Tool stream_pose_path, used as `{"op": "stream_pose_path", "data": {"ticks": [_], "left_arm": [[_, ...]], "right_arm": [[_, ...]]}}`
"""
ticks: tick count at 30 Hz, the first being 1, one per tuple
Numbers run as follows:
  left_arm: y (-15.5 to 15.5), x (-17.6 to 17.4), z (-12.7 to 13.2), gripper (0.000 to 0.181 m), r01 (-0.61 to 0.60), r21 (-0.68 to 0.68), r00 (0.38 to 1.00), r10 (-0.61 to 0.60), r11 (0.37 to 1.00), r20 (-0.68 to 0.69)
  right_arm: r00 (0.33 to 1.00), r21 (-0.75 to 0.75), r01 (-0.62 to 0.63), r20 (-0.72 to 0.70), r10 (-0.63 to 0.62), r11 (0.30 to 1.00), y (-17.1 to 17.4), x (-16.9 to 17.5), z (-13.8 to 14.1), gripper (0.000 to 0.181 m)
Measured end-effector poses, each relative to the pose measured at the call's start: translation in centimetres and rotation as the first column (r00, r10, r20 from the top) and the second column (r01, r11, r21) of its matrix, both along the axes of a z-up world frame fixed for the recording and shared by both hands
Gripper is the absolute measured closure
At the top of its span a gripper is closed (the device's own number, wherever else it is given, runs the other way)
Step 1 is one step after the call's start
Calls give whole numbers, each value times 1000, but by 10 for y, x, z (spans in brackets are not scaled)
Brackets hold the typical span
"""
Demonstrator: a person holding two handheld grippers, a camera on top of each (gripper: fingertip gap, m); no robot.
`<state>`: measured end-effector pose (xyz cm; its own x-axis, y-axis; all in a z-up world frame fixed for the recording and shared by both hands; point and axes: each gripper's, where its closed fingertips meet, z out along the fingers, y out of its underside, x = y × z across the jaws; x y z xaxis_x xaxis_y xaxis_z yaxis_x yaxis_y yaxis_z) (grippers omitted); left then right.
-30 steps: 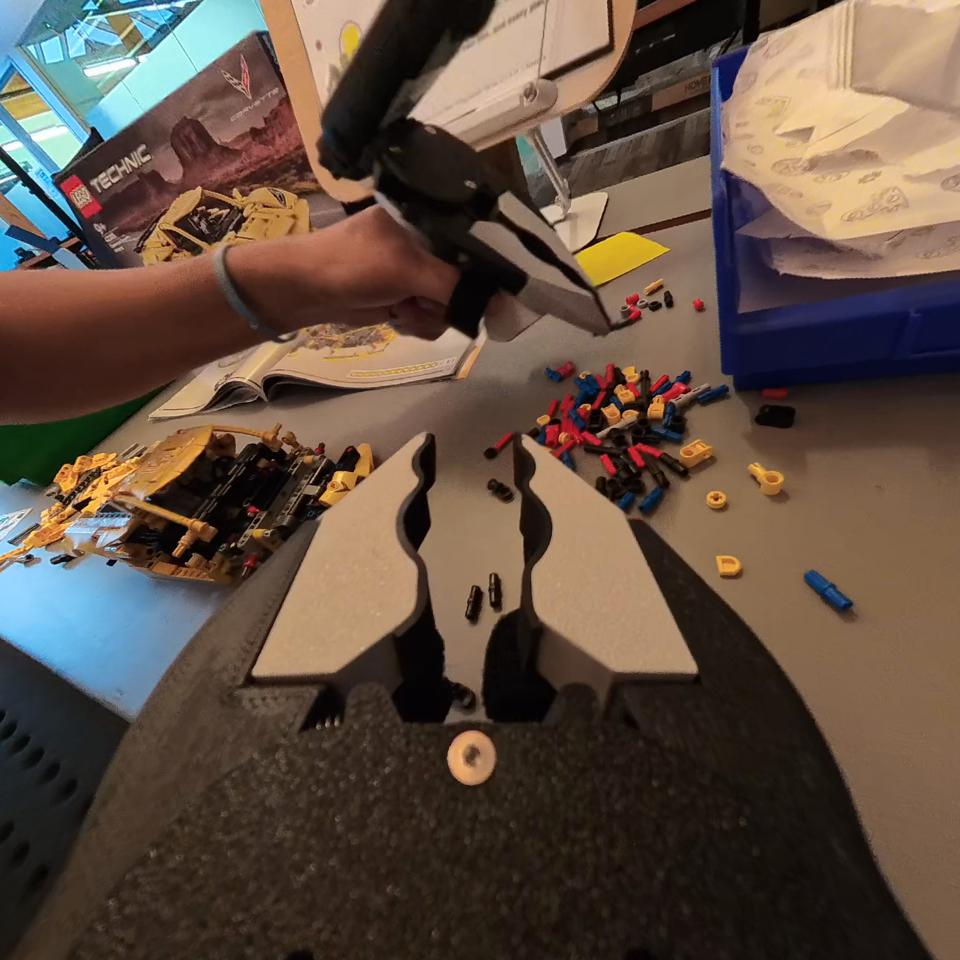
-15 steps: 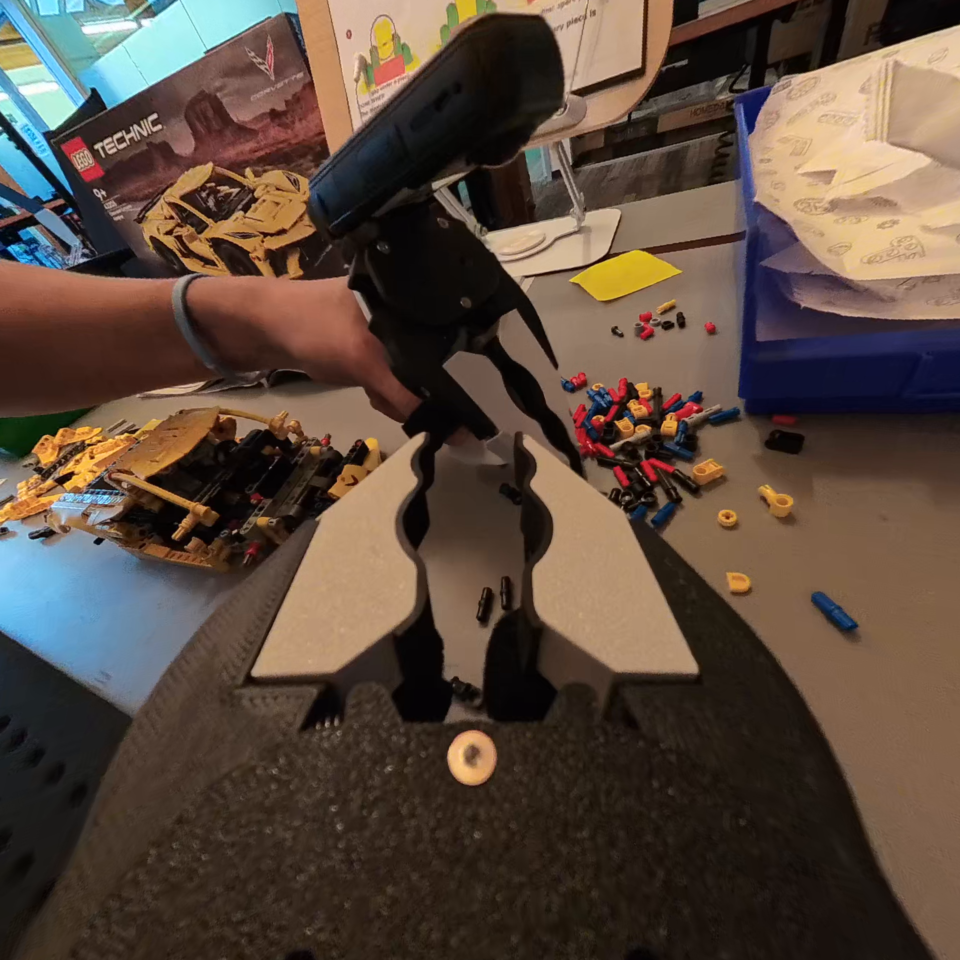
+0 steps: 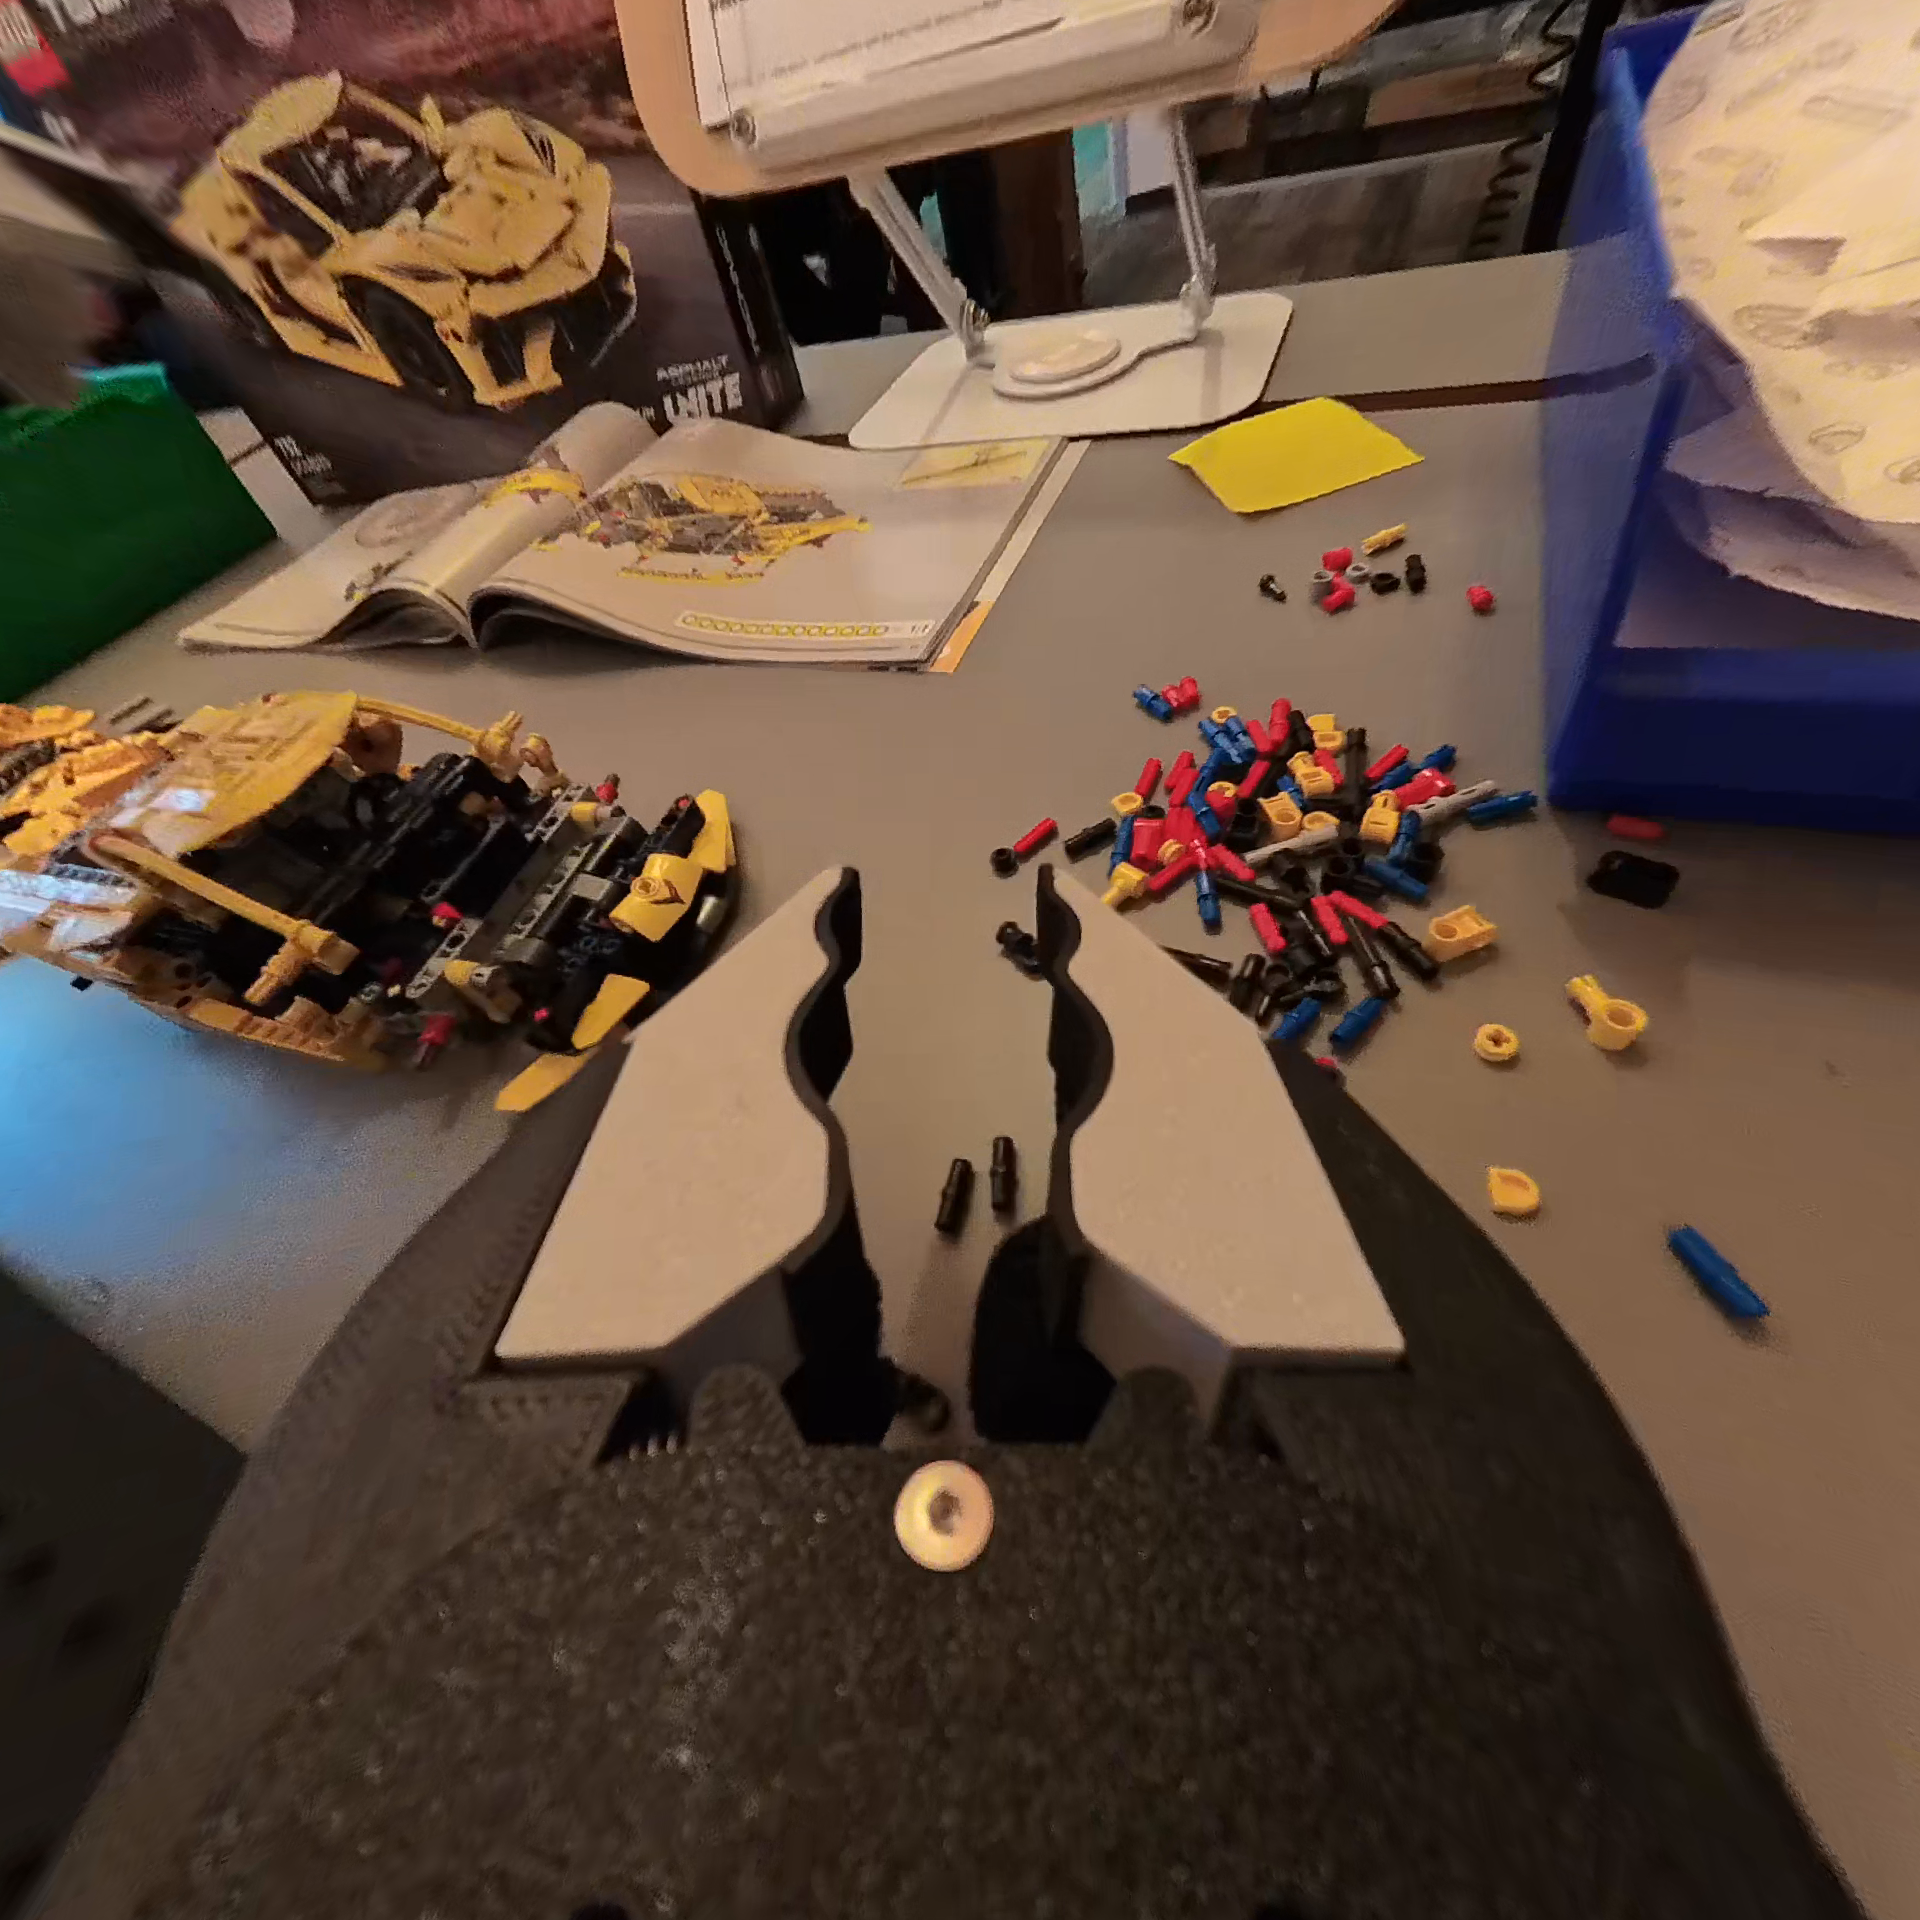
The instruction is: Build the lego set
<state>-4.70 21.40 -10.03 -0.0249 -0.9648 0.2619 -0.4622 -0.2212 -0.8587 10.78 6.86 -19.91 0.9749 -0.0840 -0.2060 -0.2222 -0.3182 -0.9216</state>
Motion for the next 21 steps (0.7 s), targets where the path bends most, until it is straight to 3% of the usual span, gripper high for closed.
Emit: {"op": "stream_pose_path", "data": {"ticks": [3, 5, 8, 12, 16, 21], "left_arm": [[12, -70, -7, 155, -203, -19, 978, 203, 979, 55], [12, -105, -18, 154, -277, 4, 960, 277, 961, 53], [1, -134, -35, 146, -228, 105, 973, 229, 968, -1], [-19, -140, -42, 146, -72, 194, 993, 88, 978, -78], [-20, -132, -32, 146, -24, 199, 999, 29, 980, -19], [-16, -133, -54, 145, -17, 189, 999, 25, 982, -45]], "right_arm": [[999, -46, -13, 49, 16, 999, 8, -3, -4, 148], [996, -54, -26, 79, 31, 998, 15, -9, -1, 148], [993, -39, -87, 73, 89, 995, 35, -29, 8, 146], [979, -59, -201, 20, 203, 978, 76, -60, 22, 136], [963, -88, -262, 42, 267, 961, 107, -71, 36, 133], [919, -281, -375, 14, 394, 884, 97, -89, -1, 118]]}}
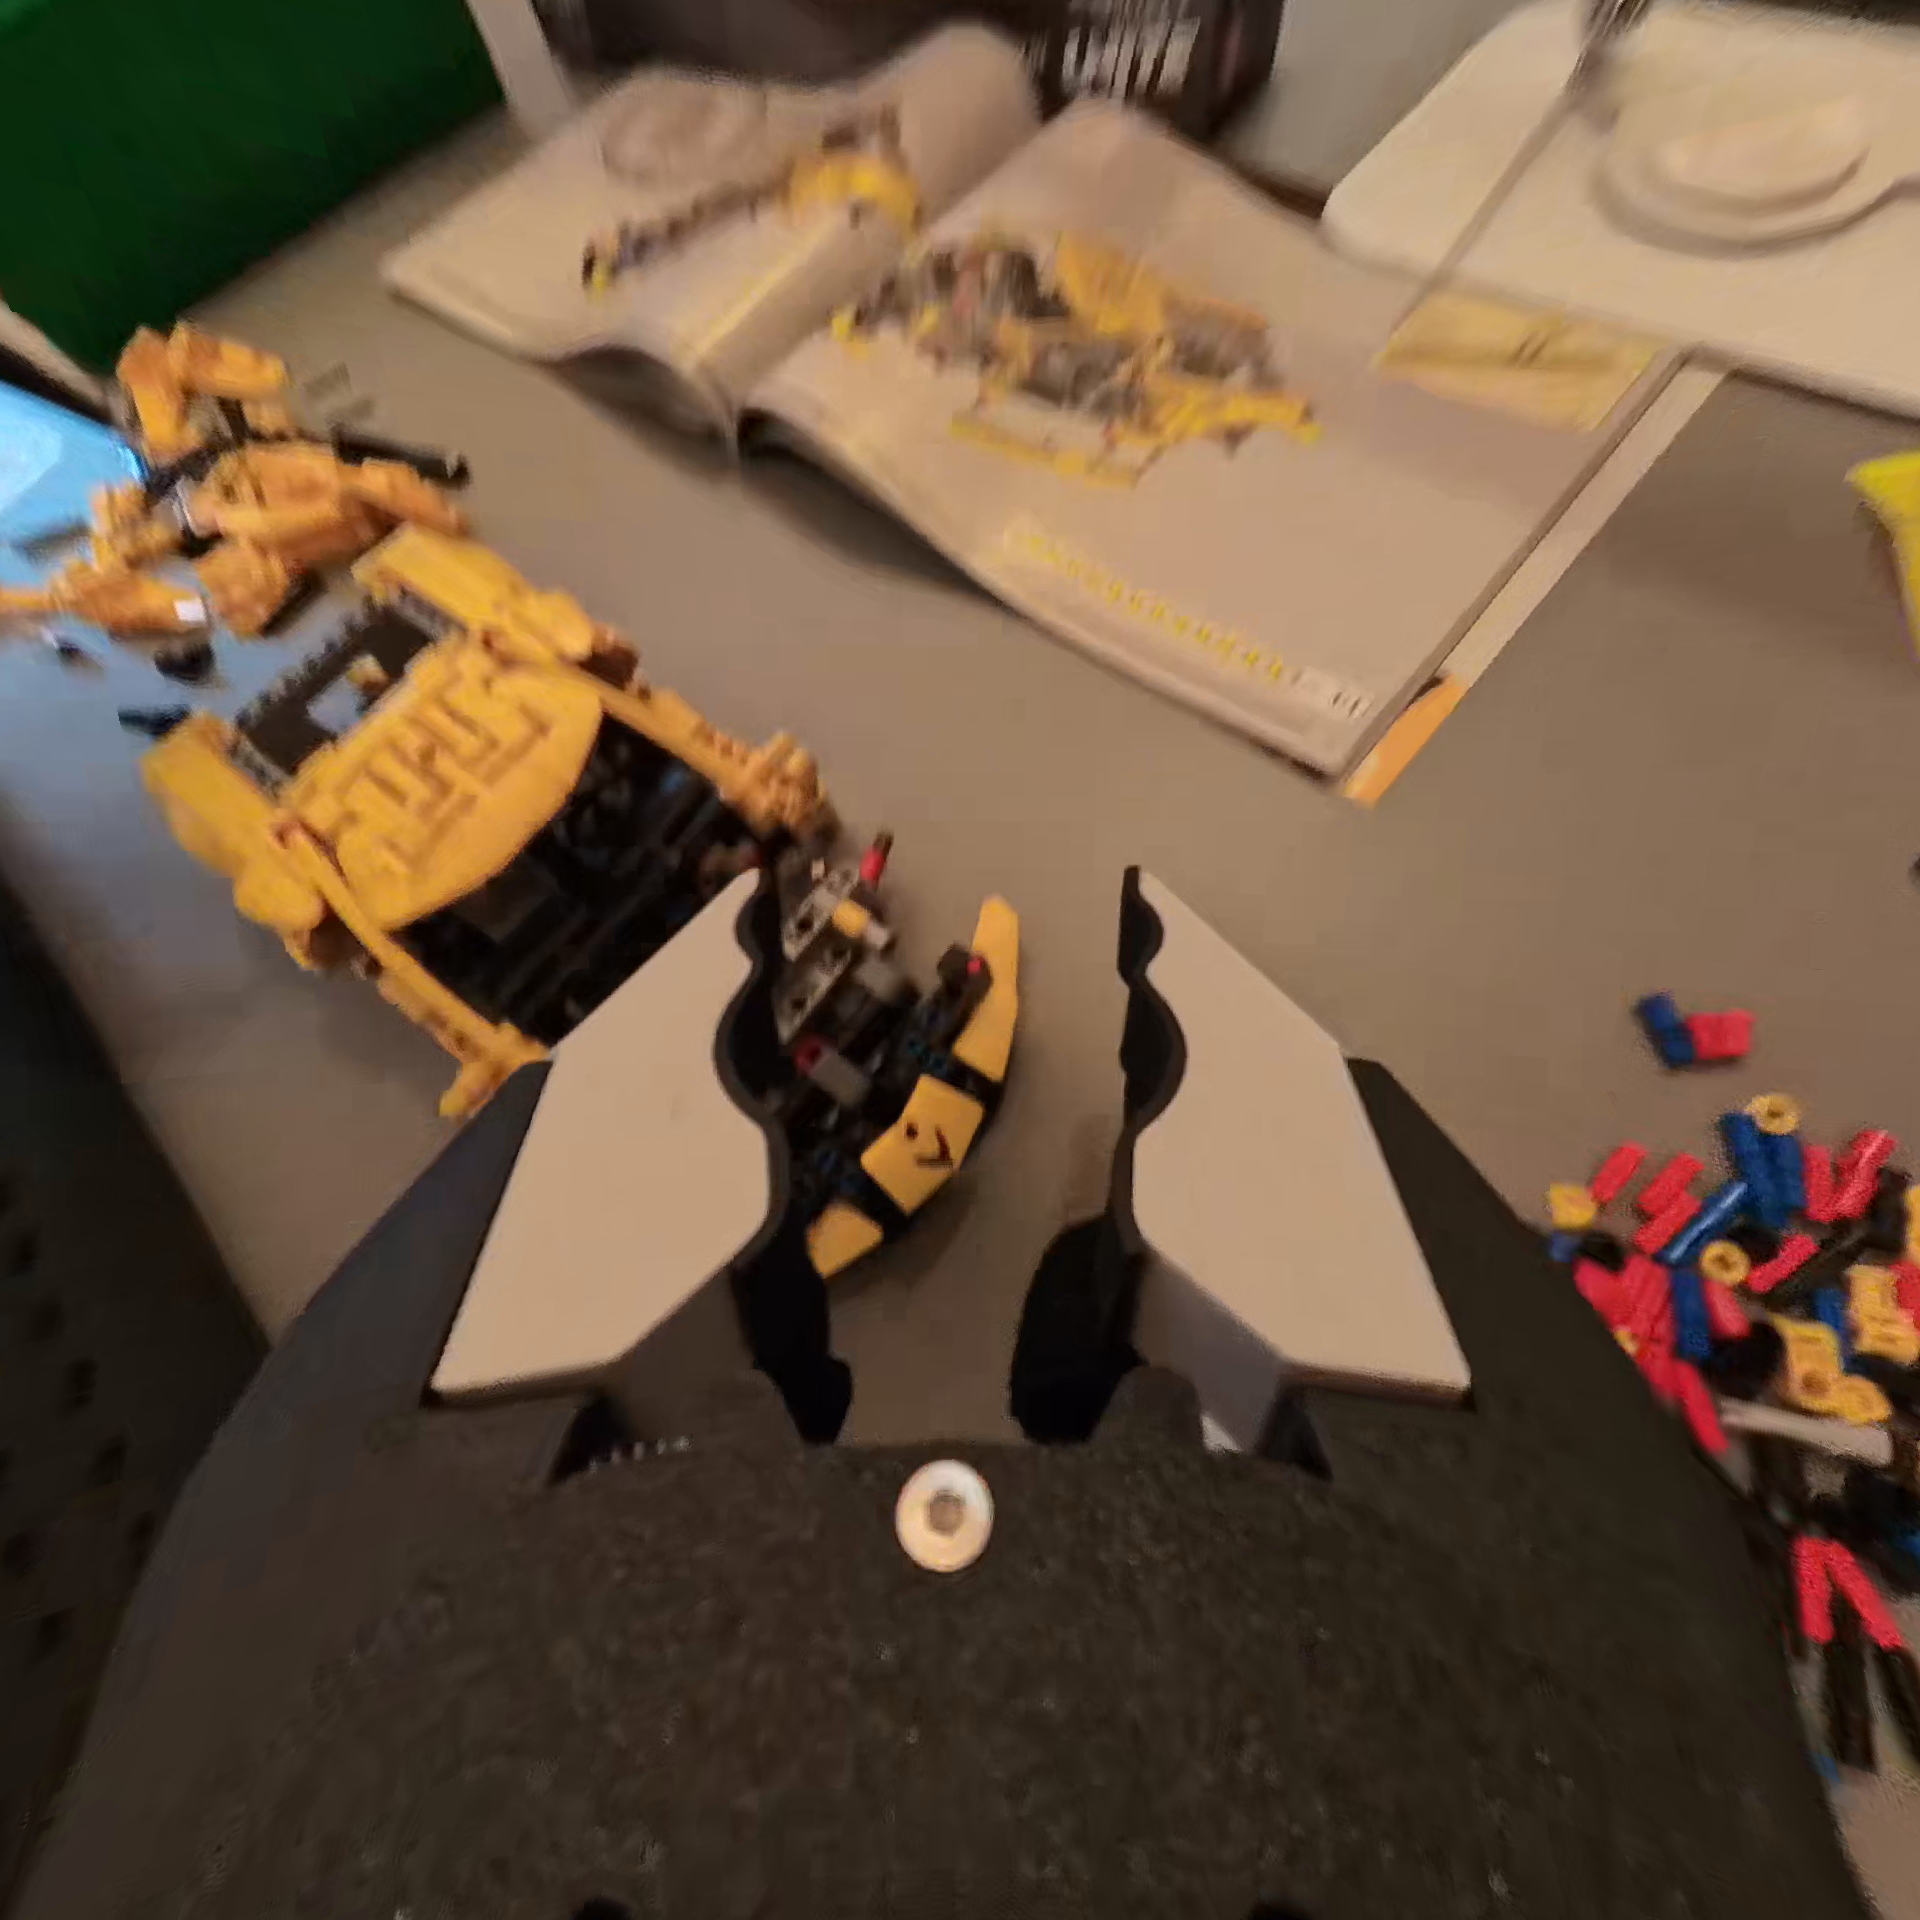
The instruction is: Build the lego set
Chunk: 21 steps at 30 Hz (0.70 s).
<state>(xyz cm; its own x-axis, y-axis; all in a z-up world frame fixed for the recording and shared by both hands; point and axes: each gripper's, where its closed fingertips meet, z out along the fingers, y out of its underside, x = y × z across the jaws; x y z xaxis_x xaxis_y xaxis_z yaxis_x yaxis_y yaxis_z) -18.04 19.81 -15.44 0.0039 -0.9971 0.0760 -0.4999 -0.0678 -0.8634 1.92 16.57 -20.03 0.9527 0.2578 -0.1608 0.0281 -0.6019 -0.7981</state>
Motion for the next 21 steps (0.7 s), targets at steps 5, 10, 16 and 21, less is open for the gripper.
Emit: {"op": "stream_pose_path", "data": {"ticks": [5, 10, 16, 21], "left_arm": [[-5, -20, -32, 104, -70, -109, 996, 63, 992, -65], [-15, -25, -57, 99, -128, -136, 988, 115, 982, -105], [0, -12, -65, 137, -257, -222, 965, 239, 940, -108], [11, -7, -68, 136, -288, -219, 957, 269, 932, -112]], "right_arm": [[994, -176, 9, -107, -28, 984, -42, -4, -34, 110], [993, -218, 39, -99, -62, 975, -62, -14, -49, 106], [996, -206, 79, -23, -85, 975, -46, -9, -56, 119], [991, -176, 94, -79, -109, 980, -22, -7, -56, 137]]}}
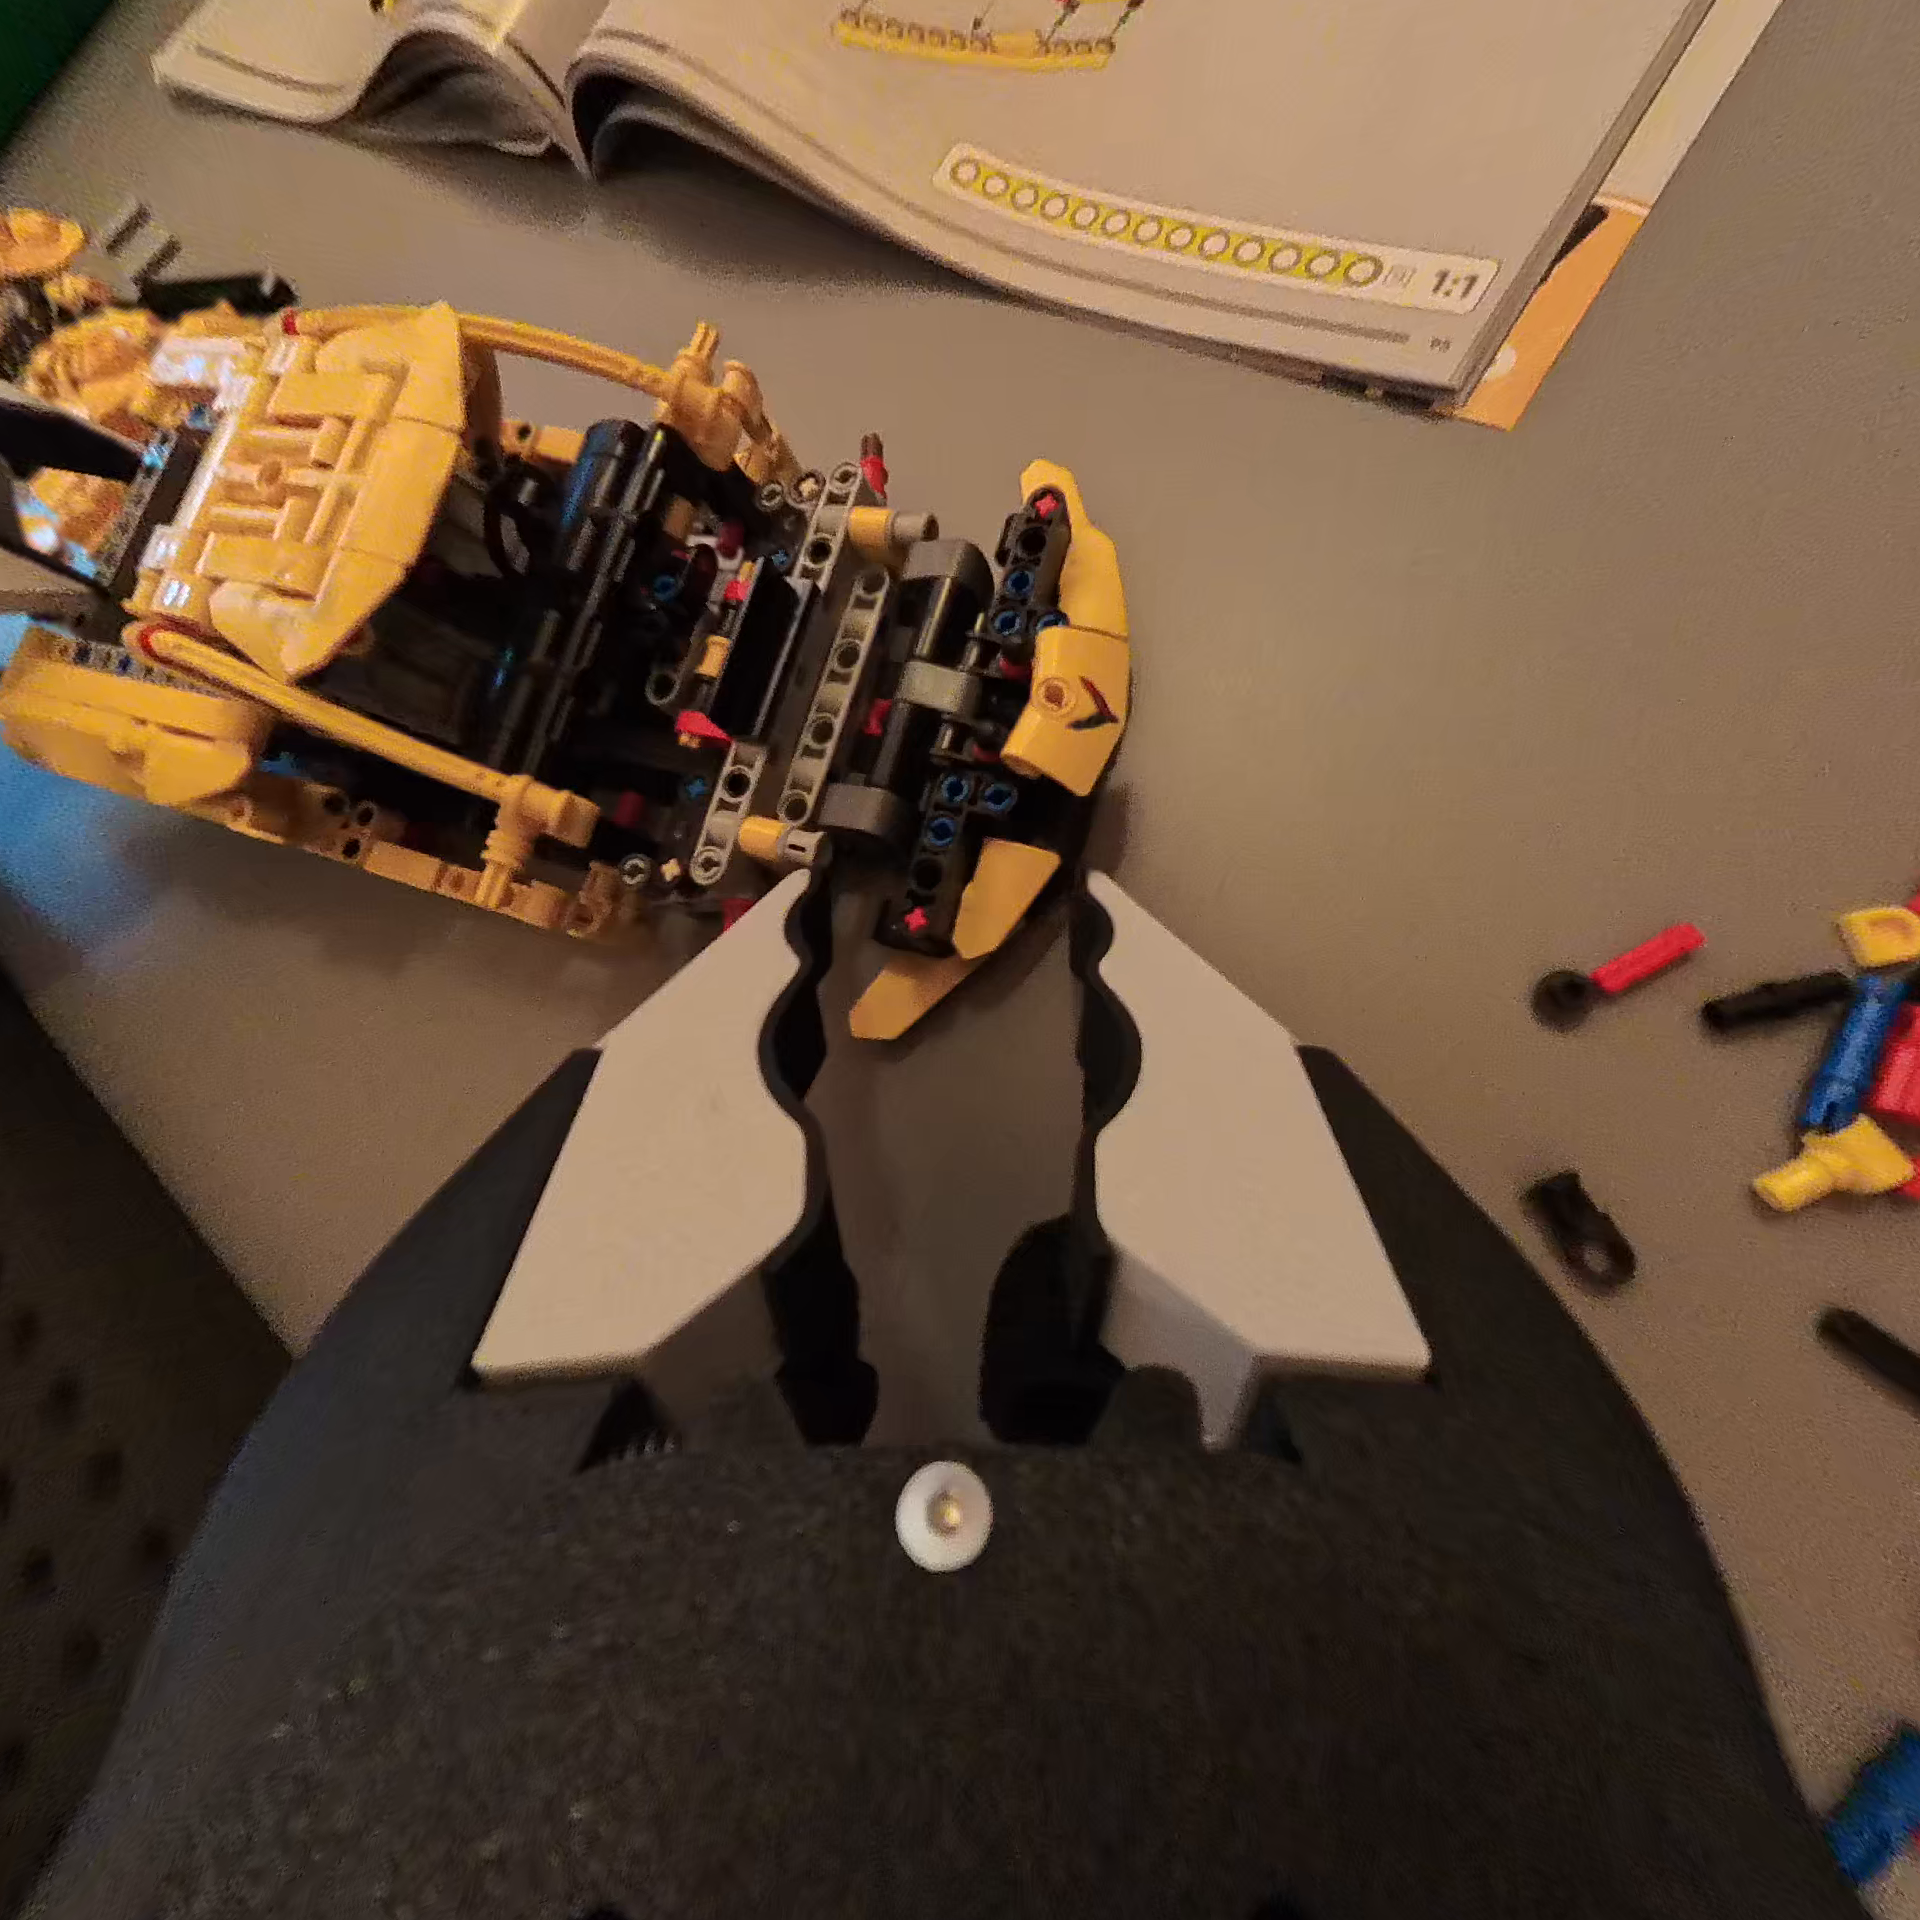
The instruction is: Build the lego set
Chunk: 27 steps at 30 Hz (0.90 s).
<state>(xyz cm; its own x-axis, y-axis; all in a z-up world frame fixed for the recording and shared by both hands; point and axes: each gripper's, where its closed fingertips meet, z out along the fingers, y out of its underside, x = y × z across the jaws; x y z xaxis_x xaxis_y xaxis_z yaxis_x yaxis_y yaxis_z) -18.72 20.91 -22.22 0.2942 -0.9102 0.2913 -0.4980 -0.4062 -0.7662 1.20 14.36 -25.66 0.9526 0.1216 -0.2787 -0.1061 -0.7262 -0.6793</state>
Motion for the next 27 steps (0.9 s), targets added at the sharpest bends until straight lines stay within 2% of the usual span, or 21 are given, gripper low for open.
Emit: {"op": "stream_pose_path", "data": {"ticks": [2, 6, 10, 13, 16, 19, 21, 25, 27], "left_arm": [[11, 3, -1, 136, -34, 18, 999, 34, 999, -9], [38, 13, -3, 136, -90, 81, 995, 93, 993, -33], [50, 17, -2, 136, -72, 63, 996, 75, 995, -49], [60, 21, 20, 136, -51, 60, 999, 51, 997, 13], [80, 43, 54, 136, 27, 187, 999, -35, 982, 39], [119, 75, 67, 135, 72, 352, 997, -76, 933, -3], [146, 98, 55, 135, 95, 357, 995, -82, 929, -53], [172, 119, -2, 119, 183, 148, 954, -139, 972, -266], [172, 129, -14, 120, 175, 58, 957, -155, 983, -247]], "right_arm": [[1000, 8, -1, -7, 1, 1000, 8, 1, 0, 136], [1000, 31, -13, -26, 13, 999, 20, -3, 2, 122], [998, 32, -31, -44, 33, 999, 22, -2, 3, 123], [999, 56, -21, -47, 24, 998, 19, 6, 12, 123], [999, 116, 38, -38, -34, 992, 28, 29, 29, 125], [995, 162, 87, -66, -78, 983, 57, 52, 45, 125], [996, 116, 93, -10, -92, 989, 75, 68, 36, 124], [998, 3, 67, 6, -67, 998, 93, 75, 19, 119], [999, -23, 44, -20, -44, 999, 97, 69, 14, 117]]}}
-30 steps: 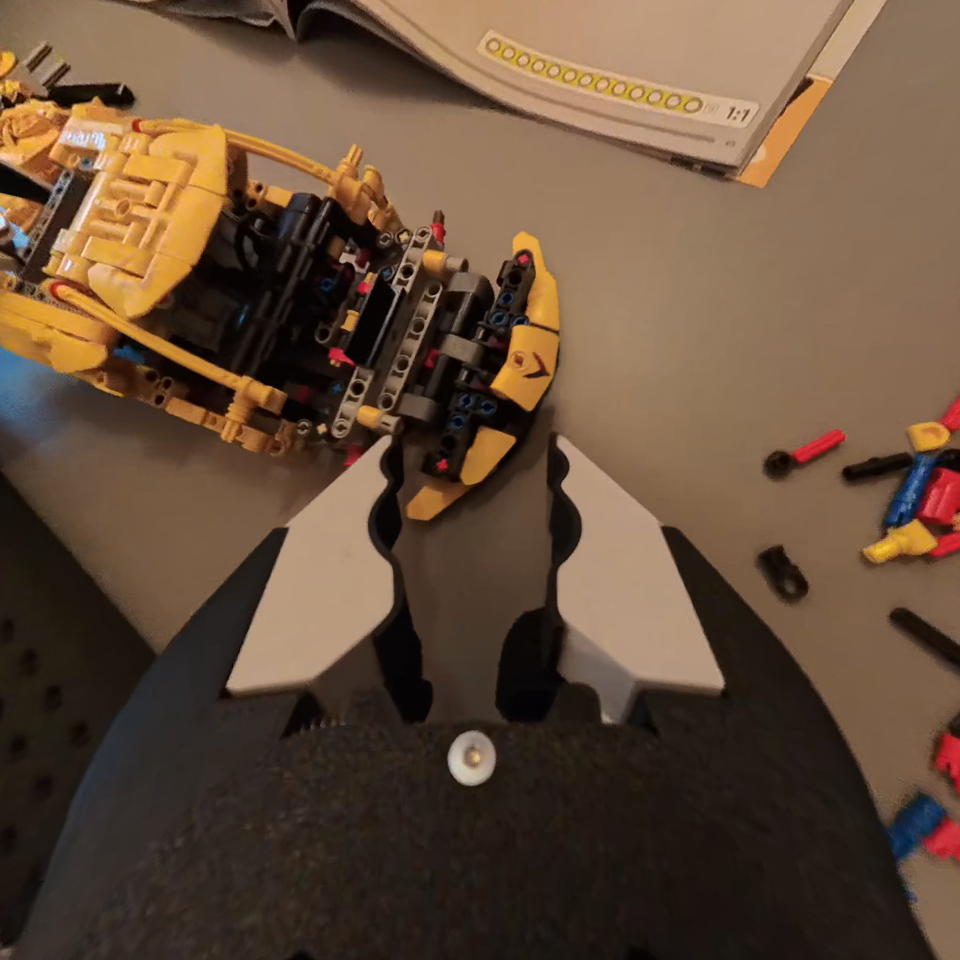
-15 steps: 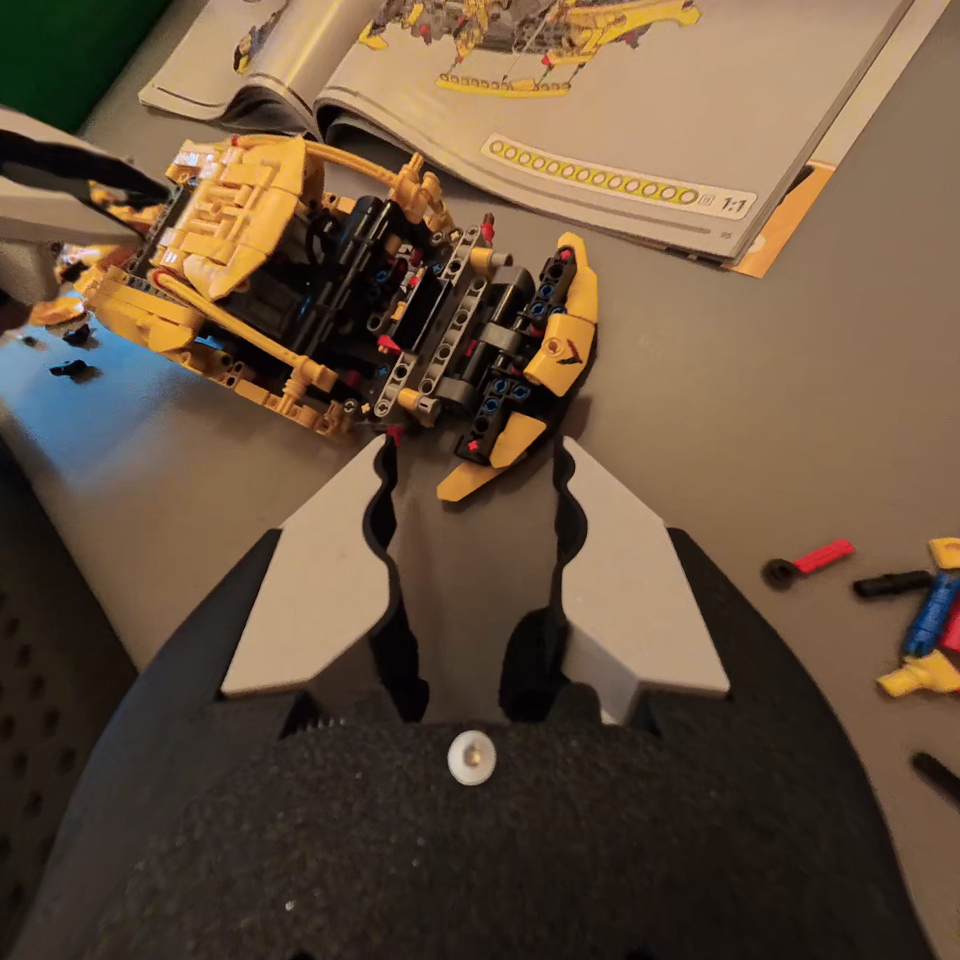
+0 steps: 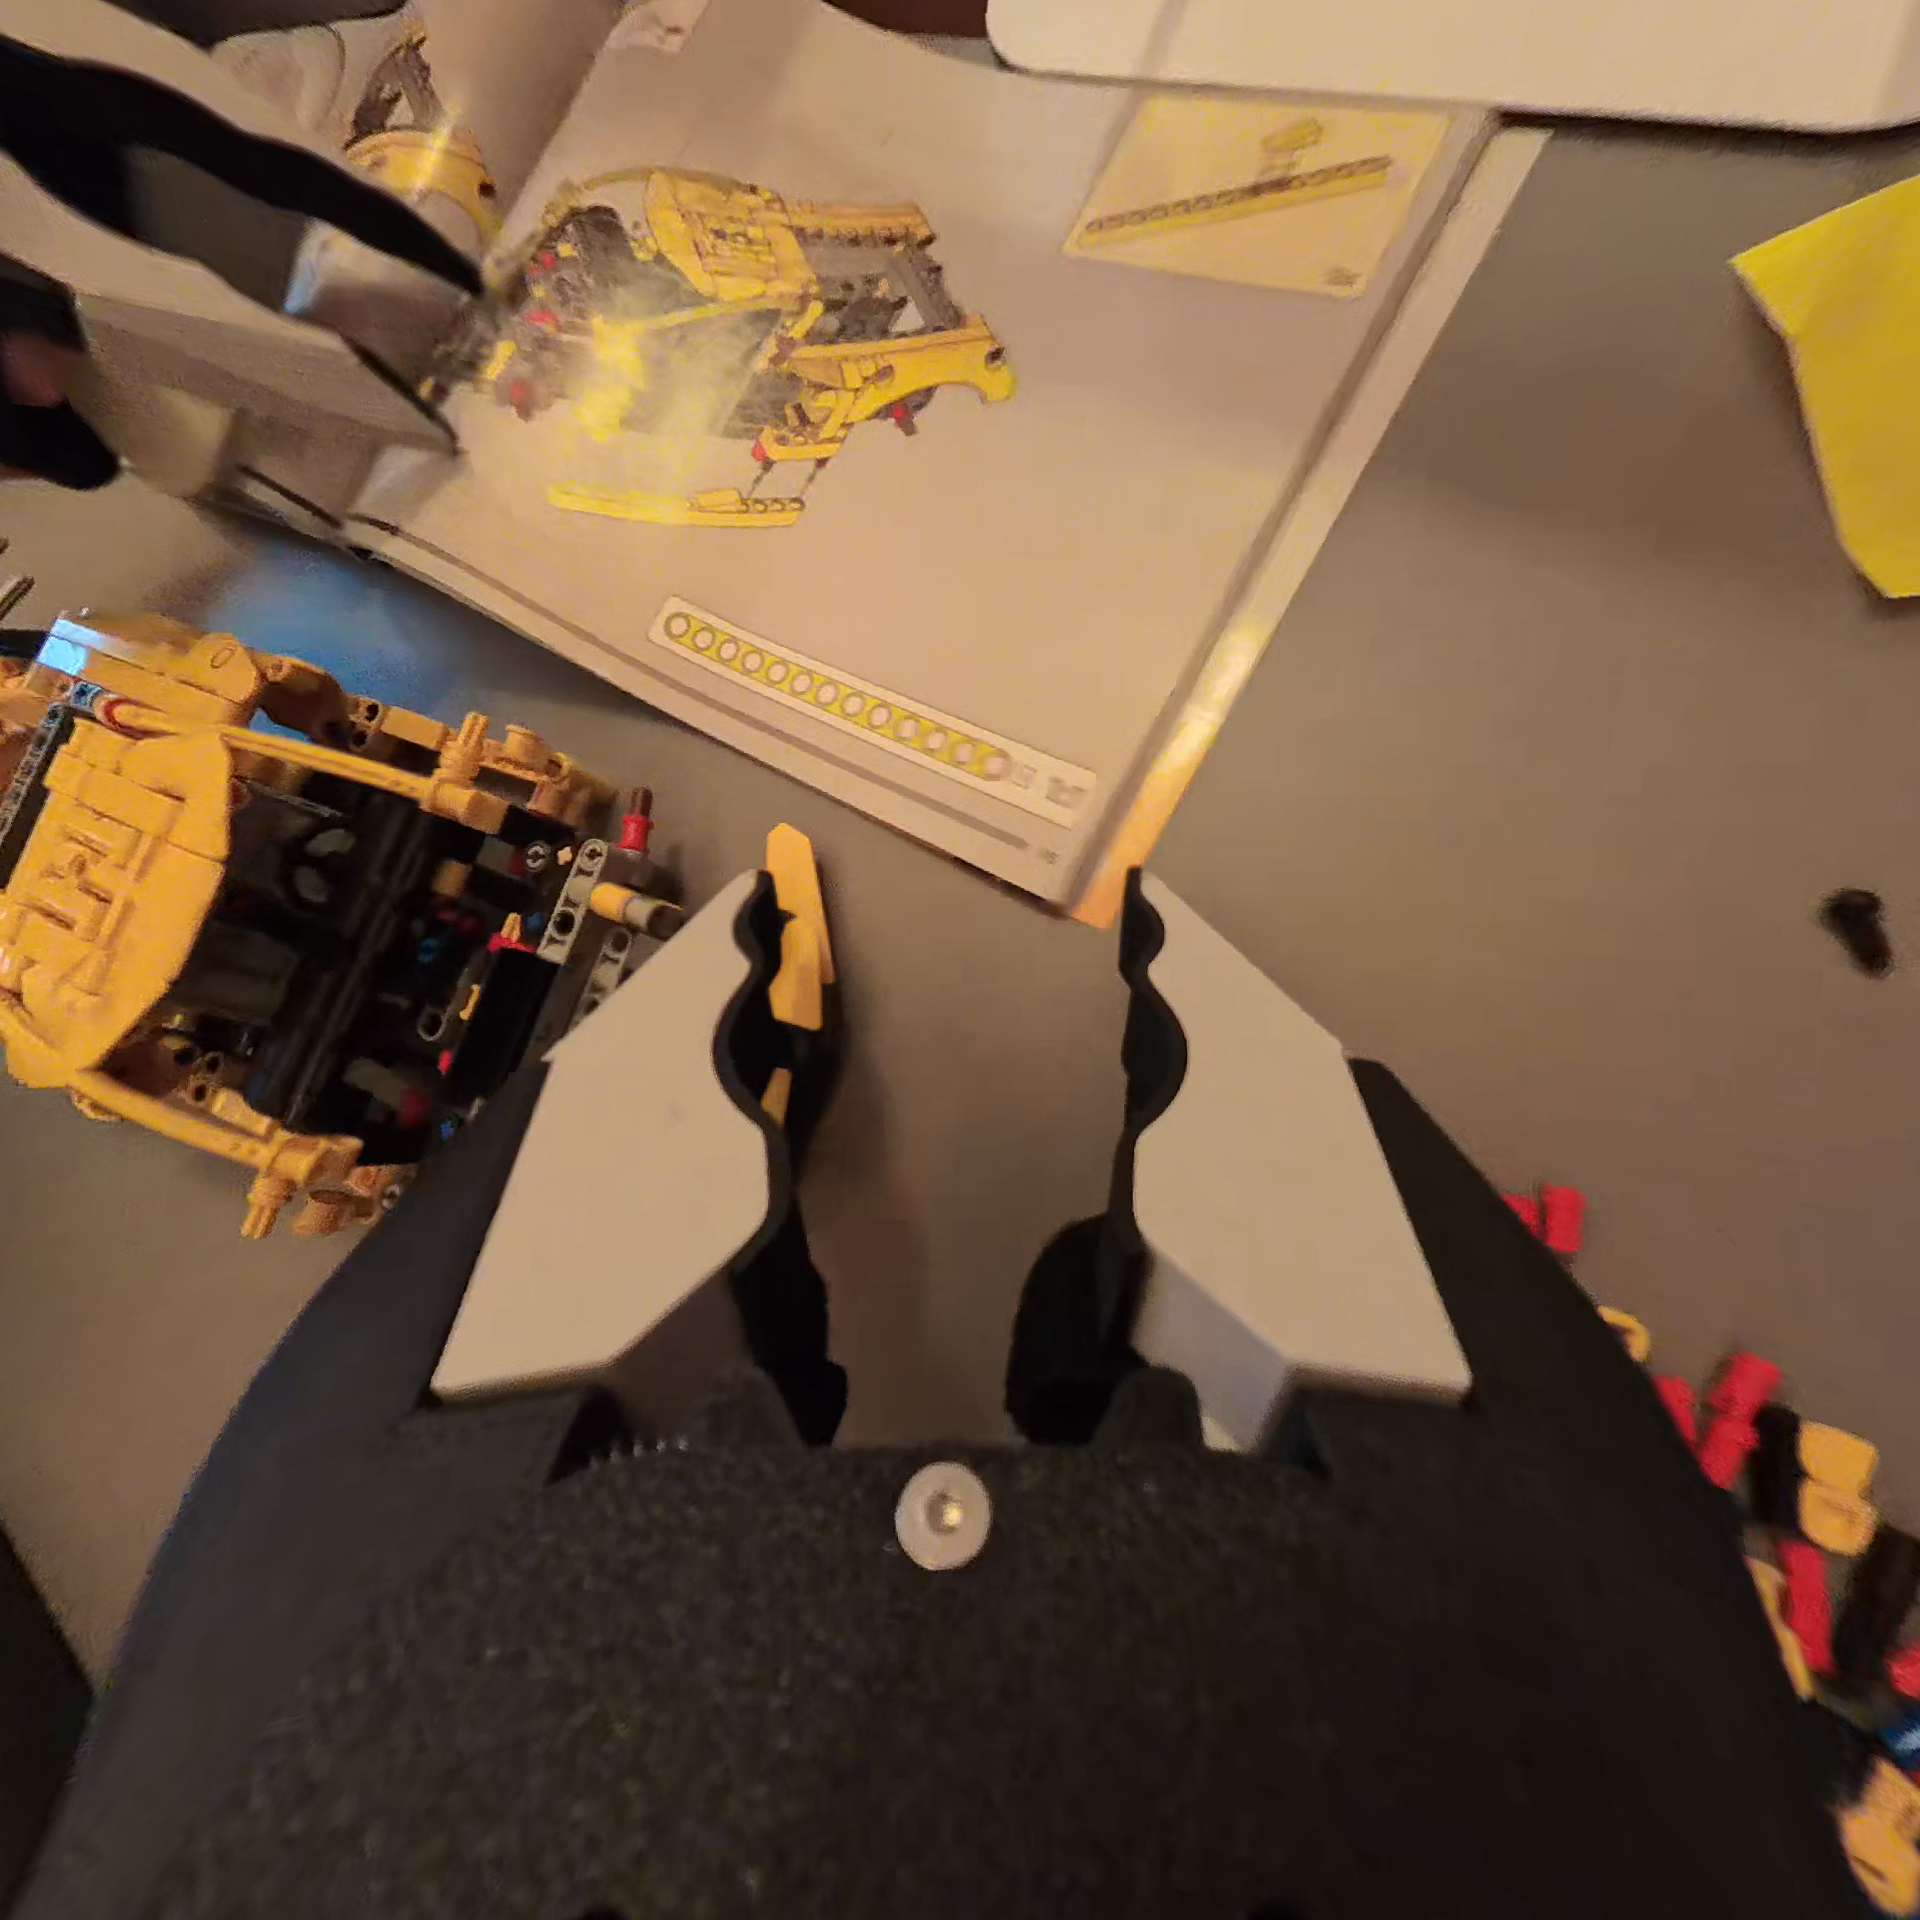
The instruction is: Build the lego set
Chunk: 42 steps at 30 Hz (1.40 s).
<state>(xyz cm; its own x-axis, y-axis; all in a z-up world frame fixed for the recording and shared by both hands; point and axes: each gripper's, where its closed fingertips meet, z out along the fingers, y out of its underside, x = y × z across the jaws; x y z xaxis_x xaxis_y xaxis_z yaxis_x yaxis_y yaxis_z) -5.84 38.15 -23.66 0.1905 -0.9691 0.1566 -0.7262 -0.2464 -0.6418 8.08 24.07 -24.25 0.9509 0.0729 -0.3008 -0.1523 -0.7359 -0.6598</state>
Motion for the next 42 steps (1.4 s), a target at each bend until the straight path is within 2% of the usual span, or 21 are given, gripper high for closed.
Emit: {"op": "stream_pose_path", "data": {"ticks": [4, 9, 14, 16, 19, 26, 30, 39, 42], "left_arm": [[-1, 6, -10, 121, 5, 32, 1000, -5, 999, -24], [-2, 8, -15, 121, 9, 96, 999, -6, 995, -35], [-2, 8, -19, 121, 13, 150, 999, -6, 989, -45], [-3, 8, -19, 121, 19, 146, 998, -10, 989, -58], [-3, 8, -19, 121, 19, 130, 998, -11, 991, -60], [-3, 8, -19, 121, 18, 130, 999, -12, 991, -50], [-3, 8, -19, 121, 15, 123, 999, -10, 992, -42], [-4, 8, -19, 121, 16, 112, 999, -11, 994, -41], [-4, 8, -19, 121, 12, 110, 999, -7, 994, -39]], "right_arm": [[1000, -21, -28, -2, 28, 999, 3, -7, -7, 117], [999, -36, 44, 33, -43, 998, 4, 4, -9, 118], [1000, -27, -7, -10, 7, 1000, 7, -12, -7, 120], [999, -16, 2, -45, -2, 1000, 9, -15, -4, 120], [997, -24, 56, 63, -54, 998, 8, 4, -8, 117], [998, -20, 44, -36, -45, 999, 9, -5, -8, 117], [996, -28, 77, 37, -76, 997, 6, 5, -10, 115], [996, 3, 83, -14, -83, 997, 7, 3, -3, 116], [984, 78, 113, -150, -100, 991, 13, -3, 11, 118]]}}
